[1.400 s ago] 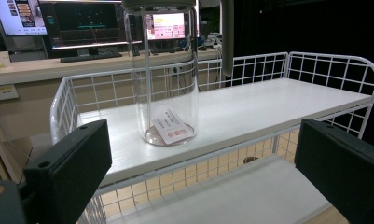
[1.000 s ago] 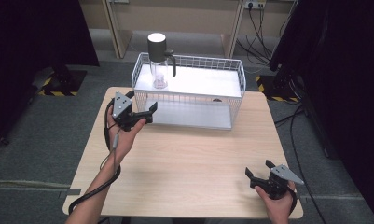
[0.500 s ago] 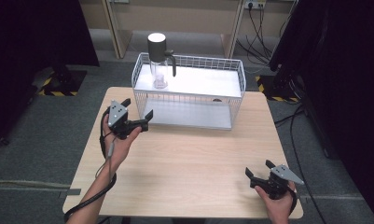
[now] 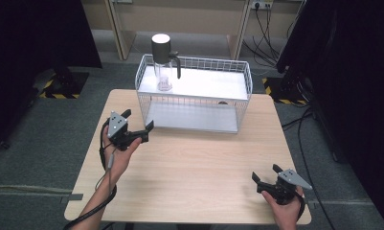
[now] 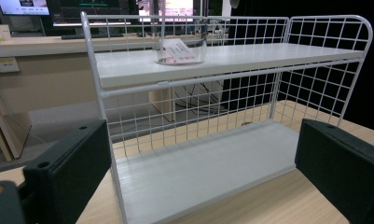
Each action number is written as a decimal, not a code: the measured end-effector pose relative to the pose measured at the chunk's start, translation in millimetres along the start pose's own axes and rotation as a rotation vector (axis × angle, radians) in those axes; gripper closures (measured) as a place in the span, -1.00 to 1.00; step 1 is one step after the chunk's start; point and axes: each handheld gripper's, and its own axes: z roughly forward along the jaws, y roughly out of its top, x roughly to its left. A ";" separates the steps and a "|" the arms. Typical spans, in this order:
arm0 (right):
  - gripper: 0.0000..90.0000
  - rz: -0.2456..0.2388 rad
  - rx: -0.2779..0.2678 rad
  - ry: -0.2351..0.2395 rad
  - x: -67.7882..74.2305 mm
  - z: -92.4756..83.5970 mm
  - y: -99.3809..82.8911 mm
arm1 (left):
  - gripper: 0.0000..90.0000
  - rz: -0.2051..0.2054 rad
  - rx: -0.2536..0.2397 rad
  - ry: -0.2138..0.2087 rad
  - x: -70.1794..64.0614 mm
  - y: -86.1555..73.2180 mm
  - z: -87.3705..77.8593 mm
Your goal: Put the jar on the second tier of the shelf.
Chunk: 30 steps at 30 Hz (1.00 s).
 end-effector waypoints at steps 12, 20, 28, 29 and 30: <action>-0.88 -0.001 0.000 -0.001 0.1 0.0 0.0 | -0.93 -0.003 0.016 -0.001 -1.4 -16.7 -11.8; -0.88 -0.001 0.000 -0.001 0.1 0.0 0.0 | -0.93 -0.006 0.025 0.000 -1.7 -24.9 -16.6; -0.88 -0.002 0.000 -0.001 0.2 0.0 0.0 | -0.94 -0.013 0.030 -0.001 -1.8 -33.5 -22.9; -0.88 -0.002 0.000 -0.001 0.2 0.0 0.0 | -0.94 -0.015 0.032 -0.002 -2.0 -34.8 -23.8; -0.88 -0.002 0.000 -0.001 0.2 -0.1 0.0 | -0.94 -0.015 0.033 -0.002 -2.2 -36.1 -24.5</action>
